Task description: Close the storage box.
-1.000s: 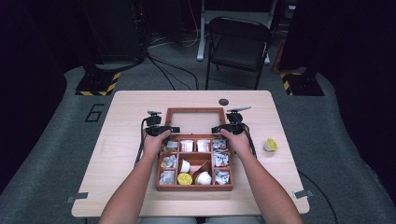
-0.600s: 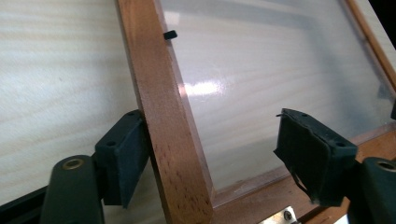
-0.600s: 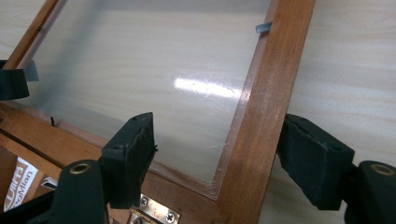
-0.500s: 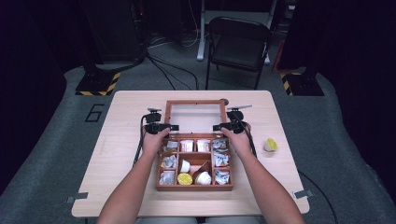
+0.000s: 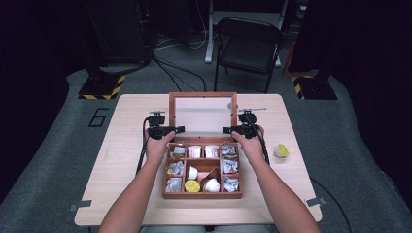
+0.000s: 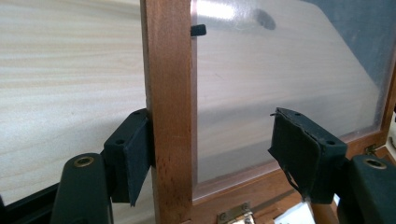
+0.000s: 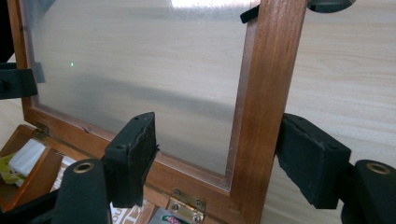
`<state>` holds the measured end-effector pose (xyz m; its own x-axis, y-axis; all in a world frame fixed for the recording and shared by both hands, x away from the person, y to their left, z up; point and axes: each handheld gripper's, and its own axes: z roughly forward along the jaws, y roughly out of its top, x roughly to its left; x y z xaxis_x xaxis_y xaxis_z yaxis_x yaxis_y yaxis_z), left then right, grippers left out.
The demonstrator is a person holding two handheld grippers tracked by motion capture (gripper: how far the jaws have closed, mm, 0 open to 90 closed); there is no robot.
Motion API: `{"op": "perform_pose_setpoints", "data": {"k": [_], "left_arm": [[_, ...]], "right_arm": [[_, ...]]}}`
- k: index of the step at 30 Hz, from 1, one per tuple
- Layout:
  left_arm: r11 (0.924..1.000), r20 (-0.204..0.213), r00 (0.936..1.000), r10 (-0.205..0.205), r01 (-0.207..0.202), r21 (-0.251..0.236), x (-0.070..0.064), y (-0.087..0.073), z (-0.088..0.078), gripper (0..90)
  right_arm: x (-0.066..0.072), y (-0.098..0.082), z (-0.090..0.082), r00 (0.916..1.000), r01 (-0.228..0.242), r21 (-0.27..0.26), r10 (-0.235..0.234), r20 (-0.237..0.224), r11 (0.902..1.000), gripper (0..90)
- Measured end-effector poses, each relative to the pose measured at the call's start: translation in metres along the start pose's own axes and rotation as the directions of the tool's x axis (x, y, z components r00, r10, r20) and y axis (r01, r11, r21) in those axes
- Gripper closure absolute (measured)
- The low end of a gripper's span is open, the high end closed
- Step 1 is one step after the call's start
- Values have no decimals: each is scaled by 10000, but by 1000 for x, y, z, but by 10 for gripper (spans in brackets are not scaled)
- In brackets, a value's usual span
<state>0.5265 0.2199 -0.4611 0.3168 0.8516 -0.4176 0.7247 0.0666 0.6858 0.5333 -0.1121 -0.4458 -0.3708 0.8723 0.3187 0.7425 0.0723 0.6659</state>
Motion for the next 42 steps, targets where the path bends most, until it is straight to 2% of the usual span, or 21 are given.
{"op": "perform_pose_setpoints", "data": {"k": [6, 8, 11, 14, 17, 20, 24, 29, 32, 34, 39, 42], "left_arm": [[9968, -57, 9976, 692, -694, -406, -8, -3, -11, 310], [9964, 76, 9983, 583, -577, -618, -7, -6, -16, 327], [9953, 321, 9984, 466, -437, -868, -7, -8, -21, 347], [9944, 362, 9975, 605, -571, -885, -9, -7, -28, 347], [9918, 434, 9954, 855, -809, -992, -12, -5, -35, 347], [9872, 407, 9916, 1226, -1176, -1077, -17, -4, -44, 338], [9773, 353, 9838, 1760, -1703, -1262, -24, -6, -58, 335], [9586, 334, 9731, 2280, -2183, -1827, -31, -9, -78, 335], [9546, 338, 9674, 2508, -2414, -1747, -34, -12, -85, 335], [9551, 364, 9659, 2562, -2471, -1636, -36, -15, -88, 334], [9541, 350, 9628, 2680, -2602, -1486, -39, -23, -94, 329], [9465, 264, 9553, 2944, -2876, -1461, -41, -28, -97, 325]], "right_arm": [[9, -3, -14, 9980, 620, -242, -618, 118, 9978, 294], [13, -4, -17, 9955, 922, -274, -915, 242, 9954, 294], [15, -6, -21, 9943, 1048, -325, -1041, 223, 9940, 307], [14, -9, -24, 9954, 954, -328, -952, 79, 9949, 319], [16, -10, -28, 9942, 1072, -388, -1071, 39, 9935, 318], [20, -12, -34, 9936, 1127, -545, -1130, -21, 9921, 319], [22, -13, -46, 9935, 1110, -965, -1129, -146, 9891, 332], [28, -18, -60, 9884, 1495, -1297, -1517, -73, 9802, 354], [32, -20, -69, 9840, 1736, -1562, -1775, -116, 9724, 356], [35, -21, -74, 9813, 1867, -1663, -1920, -163, 9682, 356], [41, -27, -85, 9772, 2078, -1627, -2121, -94, 9645, 355], [43, -30, -91, 9732, 2245, -1628, -2295, -123, 9608, 352]]}}
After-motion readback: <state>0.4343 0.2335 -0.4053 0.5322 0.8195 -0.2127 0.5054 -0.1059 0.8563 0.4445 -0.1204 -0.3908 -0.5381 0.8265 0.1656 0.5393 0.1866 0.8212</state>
